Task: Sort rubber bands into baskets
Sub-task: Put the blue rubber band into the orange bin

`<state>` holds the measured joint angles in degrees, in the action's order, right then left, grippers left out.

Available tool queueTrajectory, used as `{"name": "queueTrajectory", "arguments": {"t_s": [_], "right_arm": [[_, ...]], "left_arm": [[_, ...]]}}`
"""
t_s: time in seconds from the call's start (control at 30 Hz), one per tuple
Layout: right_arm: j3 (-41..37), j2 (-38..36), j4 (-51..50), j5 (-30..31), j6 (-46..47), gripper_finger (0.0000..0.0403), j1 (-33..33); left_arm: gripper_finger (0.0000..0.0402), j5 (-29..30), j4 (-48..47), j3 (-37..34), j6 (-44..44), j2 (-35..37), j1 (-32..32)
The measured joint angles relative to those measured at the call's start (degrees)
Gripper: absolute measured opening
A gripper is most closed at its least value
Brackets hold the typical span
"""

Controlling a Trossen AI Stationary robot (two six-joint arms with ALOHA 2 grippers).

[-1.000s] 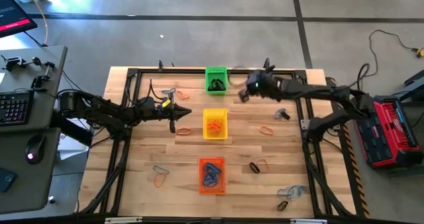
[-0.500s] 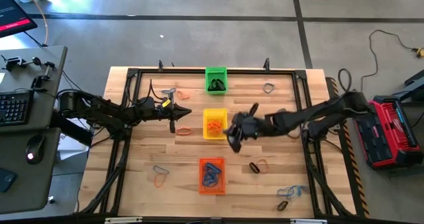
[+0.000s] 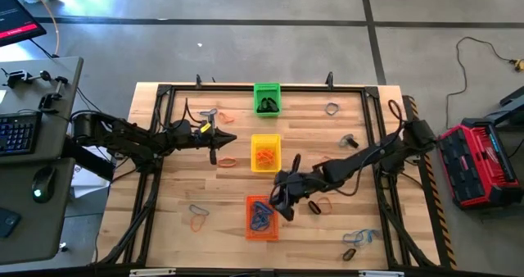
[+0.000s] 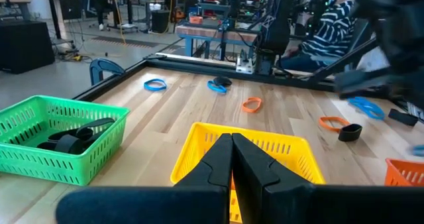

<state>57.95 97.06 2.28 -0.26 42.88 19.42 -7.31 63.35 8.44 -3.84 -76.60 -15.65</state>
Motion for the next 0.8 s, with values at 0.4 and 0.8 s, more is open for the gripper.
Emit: {"name": "queueTrajectory", "arguments": {"t_s": [0.4, 0.8], "right_arm": [[9.9, 8.2, -6.5, -8.9, 0.7, 0.0, 0.6], [9.9, 9.9, -4.4, -10.5, -1.3, 0.002, -1.1]], "left_arm": [[0.0, 0.0, 0.0, 0.0, -0.7, 0.0, 0.0], [0.0, 0.0, -0.1, 0.0, -2.1, 0.0, 0.1]]}}
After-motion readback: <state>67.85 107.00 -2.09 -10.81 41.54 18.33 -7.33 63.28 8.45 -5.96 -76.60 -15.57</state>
